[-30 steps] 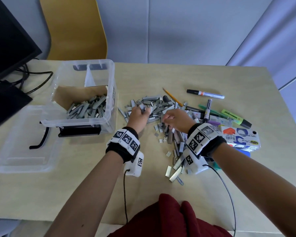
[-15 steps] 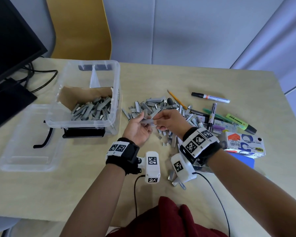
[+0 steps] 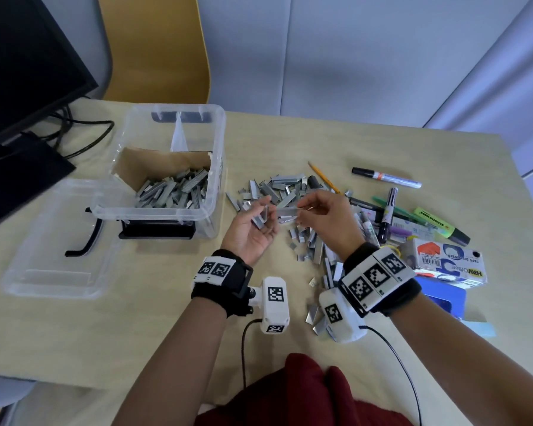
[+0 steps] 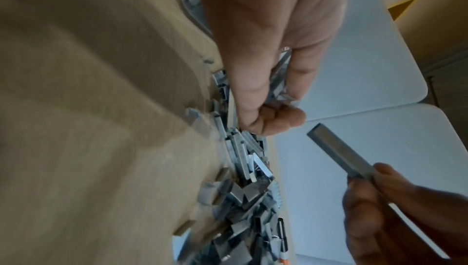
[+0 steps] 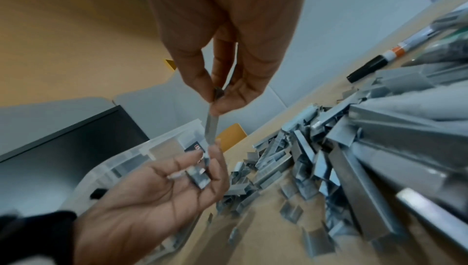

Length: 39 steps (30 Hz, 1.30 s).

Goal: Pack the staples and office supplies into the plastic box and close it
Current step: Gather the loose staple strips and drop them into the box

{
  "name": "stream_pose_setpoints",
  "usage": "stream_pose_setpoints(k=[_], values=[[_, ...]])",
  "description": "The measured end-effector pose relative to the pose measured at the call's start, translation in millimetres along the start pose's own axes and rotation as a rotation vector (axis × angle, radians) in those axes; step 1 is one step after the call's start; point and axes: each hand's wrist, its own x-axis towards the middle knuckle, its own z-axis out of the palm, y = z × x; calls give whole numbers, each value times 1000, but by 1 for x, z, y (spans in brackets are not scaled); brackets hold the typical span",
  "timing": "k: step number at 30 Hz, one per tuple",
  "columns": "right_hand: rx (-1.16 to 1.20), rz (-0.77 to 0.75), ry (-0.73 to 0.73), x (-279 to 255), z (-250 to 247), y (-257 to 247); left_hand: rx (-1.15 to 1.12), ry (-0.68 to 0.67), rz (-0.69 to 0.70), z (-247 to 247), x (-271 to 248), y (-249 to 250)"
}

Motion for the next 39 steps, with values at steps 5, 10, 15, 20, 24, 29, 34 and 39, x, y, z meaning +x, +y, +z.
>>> stream_pose_setpoints(k=[5, 10, 15, 20, 24, 29, 34, 39], values=[[-88, -214, -122, -15, 29, -3, -176, 150, -88, 5, -7, -7], [-167, -256, -188, -6, 33, -8, -163, 220, -122, -9, -18, -6], [-595, -257, -355, 16, 41, 3, -134, 266, -83, -38, -25, -2], [-966, -313, -600, 13, 62, 15, -148, 330, -64, -55, -34, -3], [-1052, -317, -578, 11, 67, 18, -131, 351, -39, -63, -40, -2], [-1025, -199, -533, 10, 66, 18, -95, 389, -17, -60, -39, -5], [-675, -166, -508, -3, 65, -10, -17, 342, -11, -50, -33, -7], [-689, -242, -567, 5, 81, -32, 55, 305, -46, -47, -29, -5]])
